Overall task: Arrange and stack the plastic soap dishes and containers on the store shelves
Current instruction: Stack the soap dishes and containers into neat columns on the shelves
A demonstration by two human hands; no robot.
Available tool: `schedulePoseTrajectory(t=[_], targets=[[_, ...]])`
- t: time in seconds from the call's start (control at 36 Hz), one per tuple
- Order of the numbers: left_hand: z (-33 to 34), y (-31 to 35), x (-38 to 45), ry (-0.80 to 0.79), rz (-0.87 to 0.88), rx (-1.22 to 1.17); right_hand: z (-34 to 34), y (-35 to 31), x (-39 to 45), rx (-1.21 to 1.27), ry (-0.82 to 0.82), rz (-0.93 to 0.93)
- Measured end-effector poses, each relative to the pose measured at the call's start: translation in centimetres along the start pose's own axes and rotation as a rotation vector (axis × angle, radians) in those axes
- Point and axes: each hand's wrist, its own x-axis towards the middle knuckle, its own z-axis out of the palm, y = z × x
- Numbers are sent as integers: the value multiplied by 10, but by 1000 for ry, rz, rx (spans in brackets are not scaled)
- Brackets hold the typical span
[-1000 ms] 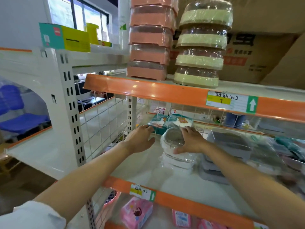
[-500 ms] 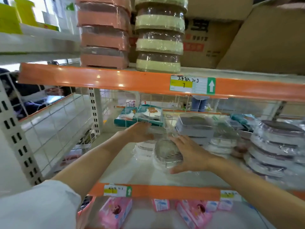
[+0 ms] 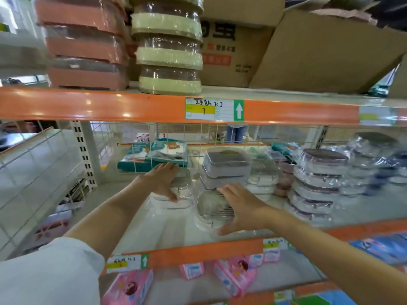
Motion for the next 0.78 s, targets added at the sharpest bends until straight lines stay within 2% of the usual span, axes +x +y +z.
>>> schedulePoseTrajectory(t=[0.17,0.36,0.53,0.78], targets=[[-3,-6,-25,172,-29,-83,-10,-10,-12,-20,-8,-34],[-17,5,-82,180,-102,-119,-14,-31,-36,-58,8,-112],[-36,24,-139,109,-236,-114,-18,-48,-63,-64,42,-211],[-75,46,-215,224,-320,-168,-42,-67,-102,-72,105,-320]])
